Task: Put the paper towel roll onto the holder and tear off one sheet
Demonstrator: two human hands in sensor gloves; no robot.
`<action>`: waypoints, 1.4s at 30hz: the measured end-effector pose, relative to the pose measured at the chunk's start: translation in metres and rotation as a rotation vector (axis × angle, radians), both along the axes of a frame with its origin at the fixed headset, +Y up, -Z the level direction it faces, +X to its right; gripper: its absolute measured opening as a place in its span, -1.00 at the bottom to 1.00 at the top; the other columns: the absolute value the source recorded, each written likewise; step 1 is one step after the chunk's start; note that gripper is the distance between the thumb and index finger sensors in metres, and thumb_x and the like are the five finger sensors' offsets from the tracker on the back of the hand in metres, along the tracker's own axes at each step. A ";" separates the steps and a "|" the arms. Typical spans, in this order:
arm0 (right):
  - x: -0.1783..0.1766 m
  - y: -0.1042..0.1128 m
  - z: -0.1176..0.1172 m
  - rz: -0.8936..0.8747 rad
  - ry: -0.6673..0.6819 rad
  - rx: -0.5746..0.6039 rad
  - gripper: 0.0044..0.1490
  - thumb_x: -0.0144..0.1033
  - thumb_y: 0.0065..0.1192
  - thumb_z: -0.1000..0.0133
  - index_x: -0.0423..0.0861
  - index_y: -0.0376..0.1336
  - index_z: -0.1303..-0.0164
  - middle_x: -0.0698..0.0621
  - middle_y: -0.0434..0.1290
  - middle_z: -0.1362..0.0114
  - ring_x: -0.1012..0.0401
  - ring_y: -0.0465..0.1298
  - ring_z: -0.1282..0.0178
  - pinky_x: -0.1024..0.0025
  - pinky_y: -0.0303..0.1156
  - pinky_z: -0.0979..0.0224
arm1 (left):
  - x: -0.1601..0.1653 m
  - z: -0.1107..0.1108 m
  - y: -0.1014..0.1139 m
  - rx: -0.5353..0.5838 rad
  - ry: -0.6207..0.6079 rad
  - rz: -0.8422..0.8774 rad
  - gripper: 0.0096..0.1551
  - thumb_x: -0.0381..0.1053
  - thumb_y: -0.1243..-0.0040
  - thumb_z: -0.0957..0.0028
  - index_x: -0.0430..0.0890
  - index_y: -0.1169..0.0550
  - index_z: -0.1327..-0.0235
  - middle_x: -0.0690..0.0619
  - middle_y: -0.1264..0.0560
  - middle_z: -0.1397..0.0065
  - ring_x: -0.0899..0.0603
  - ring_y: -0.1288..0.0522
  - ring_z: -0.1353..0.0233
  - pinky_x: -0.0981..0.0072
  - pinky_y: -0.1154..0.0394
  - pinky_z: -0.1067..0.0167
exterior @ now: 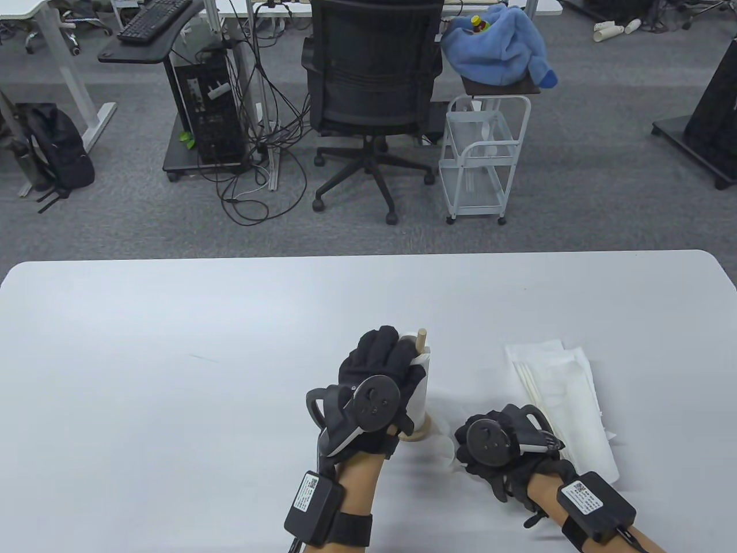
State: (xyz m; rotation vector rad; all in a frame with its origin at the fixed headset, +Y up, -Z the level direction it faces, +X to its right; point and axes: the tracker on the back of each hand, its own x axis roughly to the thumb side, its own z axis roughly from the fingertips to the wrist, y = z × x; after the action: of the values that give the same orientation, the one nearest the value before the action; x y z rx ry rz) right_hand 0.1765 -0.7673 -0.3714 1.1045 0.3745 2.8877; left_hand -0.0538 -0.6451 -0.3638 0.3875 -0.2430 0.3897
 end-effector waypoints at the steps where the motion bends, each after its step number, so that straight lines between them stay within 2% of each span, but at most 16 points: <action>1: 0.001 0.001 0.001 0.010 -0.003 -0.010 -0.54 -0.18 0.30 -0.01 0.02 0.46 -0.10 -0.08 0.31 -0.54 -0.17 0.23 -0.58 -0.19 0.06 -0.56 | 0.000 0.000 0.000 0.001 0.000 0.001 -0.44 0.27 -0.08 -0.01 0.26 -0.39 -0.31 0.16 -0.15 -0.60 -0.19 -0.22 -0.60 -0.05 -0.29 -0.47; 7: 0.004 0.003 0.009 0.047 -0.006 -0.066 -0.54 -0.18 0.31 0.01 0.00 0.47 -0.07 -0.06 0.31 -0.53 -0.17 0.18 -0.60 -0.19 0.02 -0.58 | 0.001 0.001 0.000 0.007 0.004 -0.009 -0.44 0.27 -0.08 -0.01 0.25 -0.39 -0.31 0.16 -0.16 -0.59 -0.19 -0.21 -0.60 -0.06 -0.28 -0.47; 11: 0.009 0.006 0.016 0.094 -0.033 -0.144 -0.54 -0.18 0.32 0.02 -0.01 0.49 -0.05 -0.04 0.32 -0.52 -0.16 0.15 -0.62 -0.19 -0.02 -0.59 | 0.001 0.001 0.001 0.015 0.011 -0.021 -0.44 0.27 -0.08 -0.01 0.24 -0.39 -0.32 0.15 -0.16 -0.59 -0.20 -0.20 -0.60 -0.07 -0.27 -0.46; 15: 0.021 0.024 0.030 0.065 -0.050 -0.250 -0.54 -0.16 0.32 0.03 -0.01 0.49 -0.03 -0.09 0.32 -0.53 -0.15 0.15 -0.63 -0.19 -0.03 -0.60 | 0.002 0.002 0.000 0.018 0.014 -0.031 -0.43 0.26 -0.09 -0.01 0.24 -0.38 -0.33 0.14 -0.15 -0.59 -0.20 -0.20 -0.60 -0.07 -0.27 -0.47; 18: 0.039 0.064 0.043 -0.154 -0.053 -0.203 -0.54 -0.15 0.30 0.02 0.01 0.48 -0.04 -0.09 0.35 -0.51 -0.15 0.20 -0.60 -0.19 -0.01 -0.60 | 0.001 0.002 0.000 0.014 0.011 -0.022 -0.43 0.26 -0.09 -0.01 0.24 -0.38 -0.33 0.14 -0.15 -0.59 -0.20 -0.20 -0.60 -0.06 -0.27 -0.46; 22: 0.082 0.129 0.051 -0.493 -0.118 -0.012 -0.54 -0.13 0.28 -0.01 0.02 0.46 -0.08 -0.10 0.48 -0.37 -0.12 0.41 -0.44 -0.16 0.18 -0.51 | 0.002 0.002 0.000 0.011 0.009 -0.015 -0.43 0.26 -0.09 -0.02 0.25 -0.38 -0.33 0.14 -0.14 -0.59 -0.20 -0.20 -0.60 -0.06 -0.27 -0.47; 26: 0.122 0.167 0.048 -0.630 -0.222 -0.032 -0.54 -0.15 0.26 -0.03 0.00 0.44 -0.10 -0.16 0.53 -0.24 -0.10 0.54 -0.22 -0.13 0.31 -0.38 | 0.002 0.003 -0.001 0.007 0.007 -0.005 -0.43 0.26 -0.09 -0.02 0.25 -0.37 -0.33 0.15 -0.14 -0.59 -0.19 -0.21 -0.60 -0.07 -0.27 -0.46; 29: 0.154 0.181 0.032 -0.627 -0.324 -0.040 -0.54 -0.14 0.24 -0.04 0.00 0.42 -0.11 -0.16 0.54 -0.20 -0.08 0.56 -0.14 -0.11 0.33 -0.35 | 0.001 0.003 -0.001 0.005 0.005 -0.003 -0.43 0.26 -0.09 -0.02 0.25 -0.37 -0.33 0.14 -0.15 -0.59 -0.19 -0.21 -0.60 -0.07 -0.27 -0.47; 31: 0.172 0.180 0.014 -0.658 -0.396 -0.096 -0.54 -0.15 0.24 -0.03 -0.01 0.43 -0.10 -0.16 0.55 -0.19 -0.09 0.56 -0.13 -0.12 0.32 -0.35 | 0.001 0.002 -0.002 0.004 0.005 0.002 -0.43 0.26 -0.09 -0.01 0.25 -0.37 -0.33 0.14 -0.15 -0.59 -0.19 -0.21 -0.60 -0.06 -0.27 -0.47; 34: 0.191 0.166 -0.013 -0.622 -0.506 -0.194 -0.54 -0.17 0.24 -0.03 -0.02 0.43 -0.10 -0.18 0.52 -0.22 -0.11 0.53 -0.16 -0.14 0.29 -0.38 | 0.001 0.002 -0.002 0.002 0.002 0.013 -0.43 0.27 -0.09 -0.01 0.27 -0.36 -0.32 0.14 -0.15 -0.59 -0.18 -0.22 -0.60 -0.06 -0.28 -0.46; 37: 0.202 0.138 -0.048 -0.546 -0.633 -0.204 -0.55 -0.18 0.24 -0.03 -0.01 0.43 -0.10 -0.18 0.48 -0.28 -0.13 0.49 -0.23 -0.15 0.24 -0.41 | 0.000 0.001 -0.002 0.004 -0.001 0.014 -0.43 0.27 -0.09 -0.01 0.27 -0.36 -0.32 0.14 -0.15 -0.59 -0.18 -0.22 -0.60 -0.05 -0.28 -0.47; 42: 0.204 0.090 -0.083 -0.415 -0.815 -0.154 -0.55 -0.16 0.22 -0.05 0.03 0.41 -0.13 -0.17 0.27 -0.52 -0.16 0.30 -0.47 -0.16 0.13 -0.50 | 0.000 0.001 -0.003 0.005 -0.006 0.025 -0.43 0.27 -0.09 -0.01 0.27 -0.35 -0.33 0.14 -0.15 -0.59 -0.18 -0.21 -0.60 -0.07 -0.26 -0.47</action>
State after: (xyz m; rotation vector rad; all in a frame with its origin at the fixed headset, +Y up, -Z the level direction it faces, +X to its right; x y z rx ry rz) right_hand 0.3806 -0.6769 -0.4546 -0.0655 0.2697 2.5765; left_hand -0.0542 -0.6478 -0.3626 0.3946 -0.2448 0.4150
